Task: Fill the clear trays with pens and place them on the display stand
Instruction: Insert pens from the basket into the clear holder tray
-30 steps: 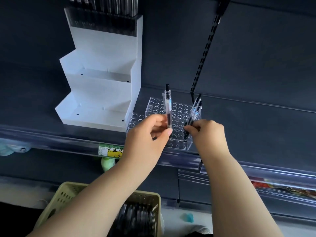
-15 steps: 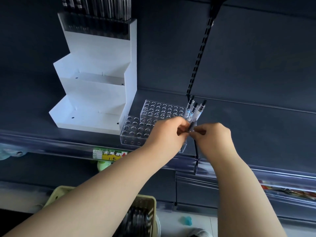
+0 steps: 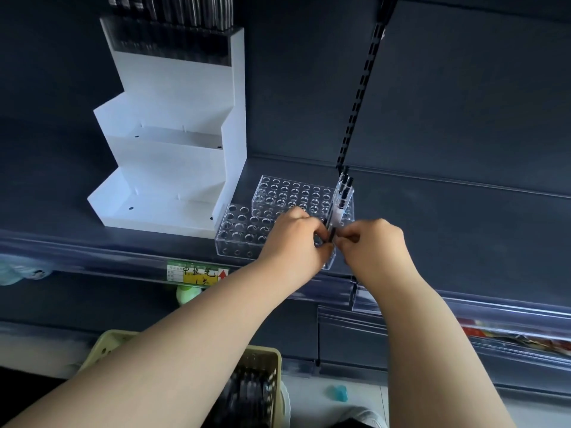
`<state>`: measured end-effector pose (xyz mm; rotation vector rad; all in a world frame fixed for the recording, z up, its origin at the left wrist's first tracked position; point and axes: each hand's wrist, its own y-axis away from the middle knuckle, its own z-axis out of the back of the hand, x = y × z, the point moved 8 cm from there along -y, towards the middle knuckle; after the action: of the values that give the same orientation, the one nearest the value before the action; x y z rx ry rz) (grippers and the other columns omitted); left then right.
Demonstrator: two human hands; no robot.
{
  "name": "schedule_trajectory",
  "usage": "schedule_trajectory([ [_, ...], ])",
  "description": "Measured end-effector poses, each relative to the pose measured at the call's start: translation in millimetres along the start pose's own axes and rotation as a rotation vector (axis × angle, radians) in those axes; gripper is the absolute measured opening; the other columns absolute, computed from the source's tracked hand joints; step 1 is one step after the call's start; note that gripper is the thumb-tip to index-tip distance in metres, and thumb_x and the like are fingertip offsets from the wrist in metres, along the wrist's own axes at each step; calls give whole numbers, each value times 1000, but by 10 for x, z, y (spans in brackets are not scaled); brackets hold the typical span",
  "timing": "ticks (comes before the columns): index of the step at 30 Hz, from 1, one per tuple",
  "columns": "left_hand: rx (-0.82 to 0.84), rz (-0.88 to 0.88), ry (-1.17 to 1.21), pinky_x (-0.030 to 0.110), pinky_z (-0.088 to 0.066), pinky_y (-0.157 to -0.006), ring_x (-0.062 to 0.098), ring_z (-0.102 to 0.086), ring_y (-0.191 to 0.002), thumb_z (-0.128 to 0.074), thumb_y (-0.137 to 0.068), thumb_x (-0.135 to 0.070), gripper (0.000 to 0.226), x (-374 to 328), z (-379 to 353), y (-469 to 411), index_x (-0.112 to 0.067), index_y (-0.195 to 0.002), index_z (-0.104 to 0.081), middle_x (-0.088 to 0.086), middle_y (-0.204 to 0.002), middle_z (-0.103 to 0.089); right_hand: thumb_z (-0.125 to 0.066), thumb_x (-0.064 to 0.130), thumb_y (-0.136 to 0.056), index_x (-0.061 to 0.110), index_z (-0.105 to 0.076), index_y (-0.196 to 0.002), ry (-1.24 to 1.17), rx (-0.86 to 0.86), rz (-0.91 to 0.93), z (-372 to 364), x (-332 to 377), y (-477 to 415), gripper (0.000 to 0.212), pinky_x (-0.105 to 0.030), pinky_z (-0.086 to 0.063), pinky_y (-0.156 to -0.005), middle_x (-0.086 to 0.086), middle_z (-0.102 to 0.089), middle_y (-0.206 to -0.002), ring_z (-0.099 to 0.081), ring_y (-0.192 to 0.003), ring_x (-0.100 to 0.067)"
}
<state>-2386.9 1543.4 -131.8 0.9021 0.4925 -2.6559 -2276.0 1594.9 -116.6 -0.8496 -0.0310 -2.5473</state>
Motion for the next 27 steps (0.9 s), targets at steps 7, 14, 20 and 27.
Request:
schedule_trajectory([
  [7, 79, -4, -55, 22, -39, -79, 15, -52, -99, -71, -80, -35, 27, 1, -22, -6, -19, -102, -67, -1, -112, -52, -65, 13, -83, -2, -69, -84, 40, 10, -26, 41, -38, 24, 16, -40, -54, -72, -19, -68, -84, -63, -85, -34],
  [14, -19, -153, -310, 36, -39, -91, 21, -46, -112, -54, -90, -39, 36, 3, 316, 260, -25, -124, -53, -2, -120, -53, -66, 22, -84, 13, -68, -92, 143, 66, -64, -36, 41, 236, 12, -32, -53, -73, -7, -68, -90, -63, -81, -27],
  [20, -35, -218, -547, 36, -34, -91, 21, -42, -116, -49, -92, -36, 35, 223, 648, 717, -25, -124, -49, -3, -123, -51, -61, 27, -86, 19, -65, -105, 235, 184, 4, -404, 350, 596, 22, -34, -52, -79, -5, -66, -101, -61, -93, -26],
  [27, 139, -52, -666, 34, -31, -94, 22, -38, -121, -42, -94, -36, 36, 991, 911, 1479, -24, -129, -44, -3, -128, -46, -56, 24, -89, 14, -64, -109, 332, 418, 6, -1110, 563, 1121, 24, -36, -52, -81, -7, -66, -107, -60, -96, -27],
])
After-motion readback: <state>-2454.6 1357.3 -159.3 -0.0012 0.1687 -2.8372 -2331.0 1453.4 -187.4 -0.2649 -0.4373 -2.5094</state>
